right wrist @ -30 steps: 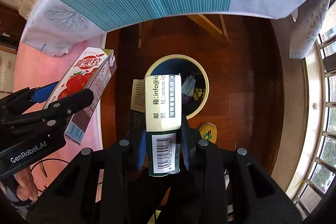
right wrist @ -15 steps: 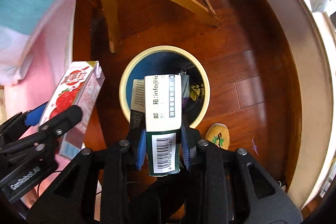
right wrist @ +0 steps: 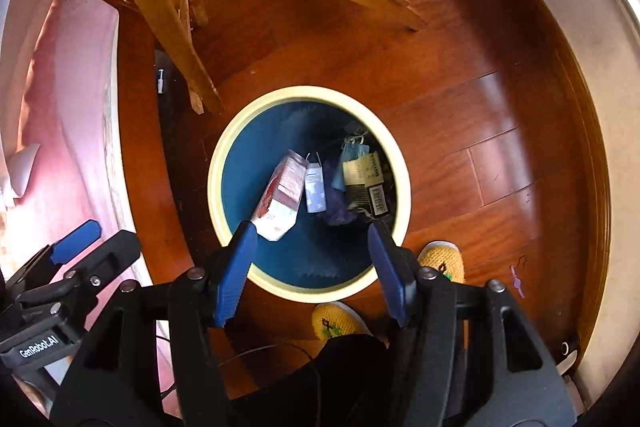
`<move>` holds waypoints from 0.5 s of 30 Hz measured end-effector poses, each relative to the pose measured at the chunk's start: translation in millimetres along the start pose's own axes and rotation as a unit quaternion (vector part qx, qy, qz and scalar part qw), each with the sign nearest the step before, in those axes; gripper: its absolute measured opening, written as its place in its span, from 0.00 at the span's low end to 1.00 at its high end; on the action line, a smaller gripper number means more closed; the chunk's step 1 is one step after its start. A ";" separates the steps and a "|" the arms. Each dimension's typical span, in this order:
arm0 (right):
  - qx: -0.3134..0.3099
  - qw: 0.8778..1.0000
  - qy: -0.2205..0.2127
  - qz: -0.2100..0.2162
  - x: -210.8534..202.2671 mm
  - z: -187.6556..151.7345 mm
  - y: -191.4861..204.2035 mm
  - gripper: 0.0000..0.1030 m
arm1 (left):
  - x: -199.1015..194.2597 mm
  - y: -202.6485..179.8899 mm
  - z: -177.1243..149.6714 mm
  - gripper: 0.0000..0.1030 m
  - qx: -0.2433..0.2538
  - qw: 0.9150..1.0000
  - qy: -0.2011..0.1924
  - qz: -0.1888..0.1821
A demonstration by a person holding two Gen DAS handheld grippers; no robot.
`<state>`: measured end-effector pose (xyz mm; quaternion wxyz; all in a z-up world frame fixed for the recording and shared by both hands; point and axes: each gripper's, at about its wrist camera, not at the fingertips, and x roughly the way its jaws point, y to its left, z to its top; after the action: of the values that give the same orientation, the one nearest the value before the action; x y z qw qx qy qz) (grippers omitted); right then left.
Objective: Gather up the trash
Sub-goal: 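Open both grippers to drop the carton and box into the bin, then move both tools back toward the plate of trash on the table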
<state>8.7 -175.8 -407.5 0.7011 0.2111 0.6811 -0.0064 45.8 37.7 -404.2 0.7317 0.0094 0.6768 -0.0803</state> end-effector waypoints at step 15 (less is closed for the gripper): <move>-0.035 0.999 -0.017 -0.025 -76.1 -4.8 22.5 0.53 | -99.9 -7.8 -12.1 0.92 -0.016 1.000 -0.025 -0.004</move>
<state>5.4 -175.0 -328.0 0.7188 0.1693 0.6743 -0.0038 25.7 42.0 -305.4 0.7483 -0.0074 0.6593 -0.0729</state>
